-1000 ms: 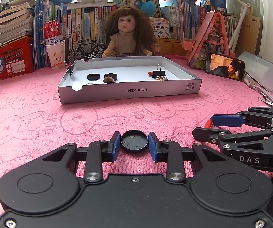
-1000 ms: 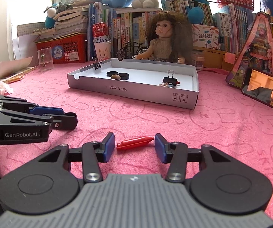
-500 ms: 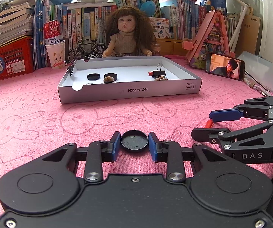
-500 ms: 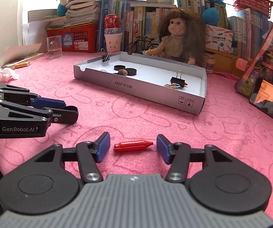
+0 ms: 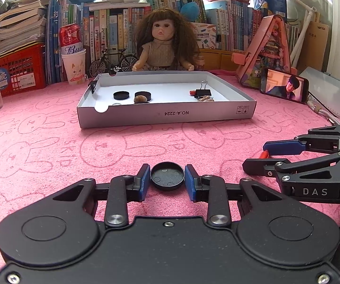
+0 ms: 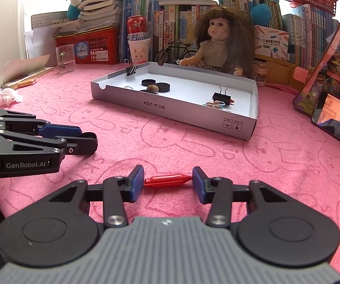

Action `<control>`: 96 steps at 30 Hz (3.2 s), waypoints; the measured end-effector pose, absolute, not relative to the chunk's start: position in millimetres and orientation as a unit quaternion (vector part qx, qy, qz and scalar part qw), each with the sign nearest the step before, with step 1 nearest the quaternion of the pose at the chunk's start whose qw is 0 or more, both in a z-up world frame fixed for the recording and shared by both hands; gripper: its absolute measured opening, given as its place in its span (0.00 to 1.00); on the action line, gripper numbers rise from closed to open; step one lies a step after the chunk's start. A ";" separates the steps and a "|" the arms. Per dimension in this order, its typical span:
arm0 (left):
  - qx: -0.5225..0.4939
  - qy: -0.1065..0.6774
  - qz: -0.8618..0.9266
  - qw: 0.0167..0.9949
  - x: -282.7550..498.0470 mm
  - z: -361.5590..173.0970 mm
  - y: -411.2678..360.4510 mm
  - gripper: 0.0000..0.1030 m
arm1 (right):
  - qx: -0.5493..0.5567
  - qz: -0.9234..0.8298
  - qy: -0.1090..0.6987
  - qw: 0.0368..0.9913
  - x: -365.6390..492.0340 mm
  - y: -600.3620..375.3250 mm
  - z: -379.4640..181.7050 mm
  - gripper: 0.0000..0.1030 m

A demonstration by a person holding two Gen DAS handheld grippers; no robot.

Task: Organize rigid objects
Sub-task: 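Carry the black lid in the left tool while the right tool carries the red cap toward the tray, then lower the lid into the tray with the left tool while the right tool releases the red cap there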

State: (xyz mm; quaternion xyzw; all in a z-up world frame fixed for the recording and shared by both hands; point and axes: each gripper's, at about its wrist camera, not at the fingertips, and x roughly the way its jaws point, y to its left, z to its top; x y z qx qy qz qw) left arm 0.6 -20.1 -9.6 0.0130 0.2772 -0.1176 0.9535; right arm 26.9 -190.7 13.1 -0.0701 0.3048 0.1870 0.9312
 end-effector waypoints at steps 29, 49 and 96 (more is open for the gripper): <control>-0.003 0.251 -0.101 0.963 25.7 12.3 -21.2 0.29 | 0.010 0.107 0.269 0.957 48.6 -194.8 27.0 0.48; -0.014 0.238 -0.074 0.968 67.9 27.2 -20.0 0.29 | 0.048 0.095 0.261 0.959 79.9 -178.9 34.2 0.48; -0.065 0.277 -0.057 0.957 195.4 57.5 21.2 0.29 | 0.070 0.070 0.269 0.958 176.9 -201.6 61.7 0.48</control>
